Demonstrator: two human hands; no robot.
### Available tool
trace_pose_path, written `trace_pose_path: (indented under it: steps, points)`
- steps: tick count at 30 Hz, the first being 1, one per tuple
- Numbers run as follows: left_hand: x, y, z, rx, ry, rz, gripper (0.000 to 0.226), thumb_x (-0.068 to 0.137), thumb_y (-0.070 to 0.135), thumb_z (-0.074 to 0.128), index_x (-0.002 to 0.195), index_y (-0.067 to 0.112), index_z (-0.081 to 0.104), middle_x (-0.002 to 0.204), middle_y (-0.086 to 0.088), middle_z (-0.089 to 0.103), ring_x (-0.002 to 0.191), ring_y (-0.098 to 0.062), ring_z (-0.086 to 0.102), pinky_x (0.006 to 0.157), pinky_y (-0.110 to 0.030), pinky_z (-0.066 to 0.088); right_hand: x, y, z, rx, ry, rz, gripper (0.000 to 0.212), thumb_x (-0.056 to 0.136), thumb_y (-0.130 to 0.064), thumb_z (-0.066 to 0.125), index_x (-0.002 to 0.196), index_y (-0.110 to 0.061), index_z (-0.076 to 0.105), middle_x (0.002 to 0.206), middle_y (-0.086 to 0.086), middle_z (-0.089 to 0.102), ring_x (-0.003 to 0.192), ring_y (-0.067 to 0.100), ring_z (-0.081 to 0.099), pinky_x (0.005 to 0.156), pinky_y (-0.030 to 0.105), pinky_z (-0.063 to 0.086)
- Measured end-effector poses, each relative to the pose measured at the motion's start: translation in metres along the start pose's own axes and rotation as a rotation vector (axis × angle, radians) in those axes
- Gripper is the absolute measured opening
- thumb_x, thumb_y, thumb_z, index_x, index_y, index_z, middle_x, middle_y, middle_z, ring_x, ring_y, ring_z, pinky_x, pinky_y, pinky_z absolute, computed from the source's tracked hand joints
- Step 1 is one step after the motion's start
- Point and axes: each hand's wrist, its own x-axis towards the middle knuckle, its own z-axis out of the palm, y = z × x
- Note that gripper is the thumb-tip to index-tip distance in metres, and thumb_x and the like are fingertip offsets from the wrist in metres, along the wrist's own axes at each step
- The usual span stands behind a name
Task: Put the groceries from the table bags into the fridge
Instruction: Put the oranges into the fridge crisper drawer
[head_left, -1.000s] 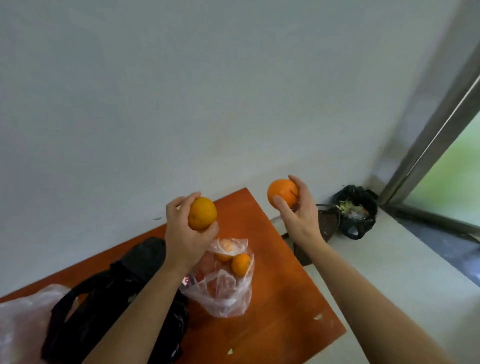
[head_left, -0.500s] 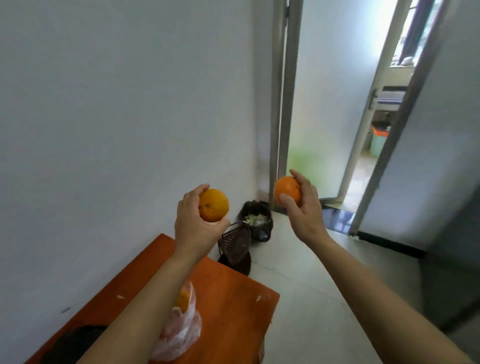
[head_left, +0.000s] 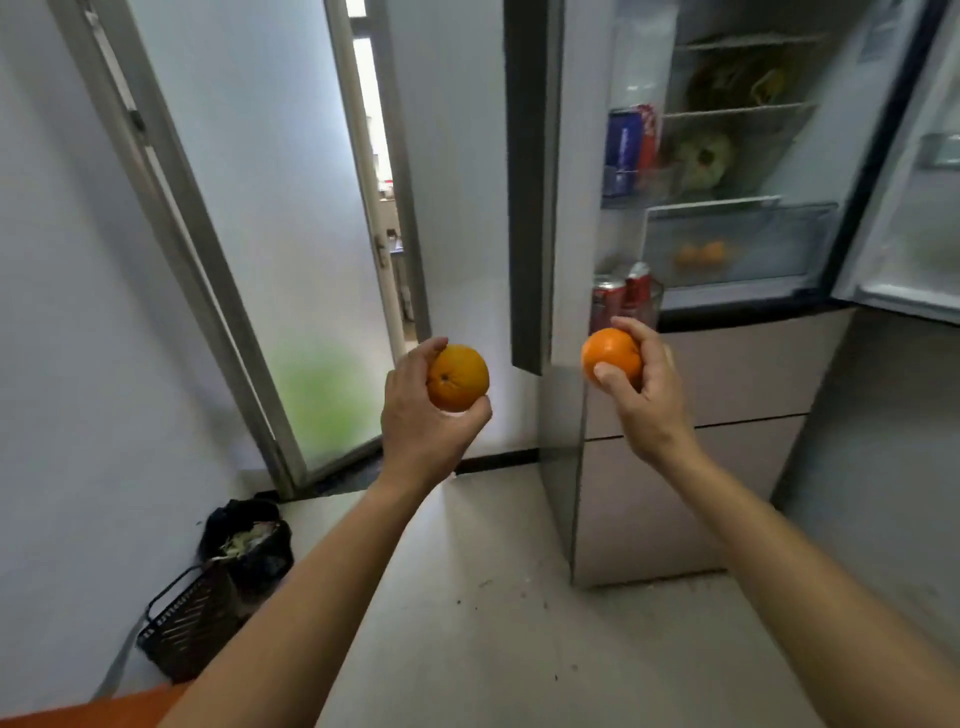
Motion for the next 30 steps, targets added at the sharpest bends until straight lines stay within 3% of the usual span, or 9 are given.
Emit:
trace_pose_path:
  steps: [5,10,17,20,22,27,30]
  points:
    - [0.007,0.085,0.149,-0.113,-0.096,0.067,0.072,0.066,0.044,0.080,0.129,0.038,0.045,0.120,0.020,0.046,0.104,-0.006,0.052,0.079,-0.014,0.043,0.033,0.054,-0.155,-0.054,0.127,0.071,0.050,0.081,-0.048,0.056,0.129,-0.052,0.042,0.126,-0.004,0.040,0.097,0.006,0.050,0.073,0.022,0.039]
    - [0.034,0.146,0.242,-0.131,-0.185,0.148,0.073,0.067,0.051,0.077,0.131,0.040,0.042,0.119,0.023,0.044,0.106,-0.002,0.049,0.083,-0.018,0.044,0.085,0.083,-0.254,-0.049,0.248,0.085,0.055,0.076,-0.052,0.056,0.130,-0.047,0.047,0.131,0.001,0.045,0.102,0.006,0.053,0.079,0.025,0.044]
    - [0.106,0.176,0.346,-0.095,-0.161,0.187,0.069,0.065,0.045,0.078,0.127,0.035,0.048,0.117,0.014,0.051,0.109,-0.013,0.053,0.091,-0.039,0.051,0.170,0.139,-0.299,0.026,0.290,0.085,0.060,0.073,-0.055,0.059,0.130,-0.050,0.045,0.135,-0.001,0.045,0.110,0.019,0.054,0.089,0.036,0.051]
    - [0.141,0.174,0.396,-0.118,-0.132,0.151,0.069,0.063,0.043,0.077,0.126,0.031,0.051,0.116,0.009,0.054,0.108,-0.015,0.054,0.092,-0.041,0.050,0.213,0.168,-0.304,0.041,0.262,0.065,0.066,0.074,-0.047,0.070,0.133,-0.052,0.039,0.133,-0.005,0.042,0.105,0.010,0.055,0.079,0.023,0.046]
    - [0.165,0.168,0.431,-0.140,-0.121,0.133,0.069,0.063,0.043,0.075,0.127,0.030,0.052,0.115,0.009,0.051,0.108,-0.017,0.054,0.092,-0.042,0.050,0.247,0.189,-0.306,0.010,0.245,0.053,0.070,0.081,-0.034,0.075,0.138,-0.048,0.037,0.135,-0.004,0.039,0.108,0.011,0.054,0.079,0.022,0.045]
    - [0.240,0.144,0.513,-0.195,-0.073,0.058,0.071,0.064,0.040,0.081,0.128,0.029,0.053,0.118,0.009,0.047,0.113,-0.018,0.053,0.097,-0.039,0.048,0.353,0.228,-0.312,-0.003,0.249,0.096,0.068,0.087,-0.029,0.075,0.141,-0.043,0.037,0.134,-0.005,0.042,0.114,0.023,0.056,0.099,0.049,0.052]
    - [0.288,0.132,0.556,-0.191,-0.048,0.004,0.072,0.065,0.034,0.083,0.131,0.029,0.053,0.118,0.009,0.042,0.114,-0.020,0.052,0.097,-0.033,0.045,0.414,0.246,-0.318,-0.018,0.215,0.106,0.071,0.087,-0.035,0.075,0.145,-0.041,0.036,0.137,-0.004,0.042,0.118,0.028,0.058,0.102,0.054,0.049]
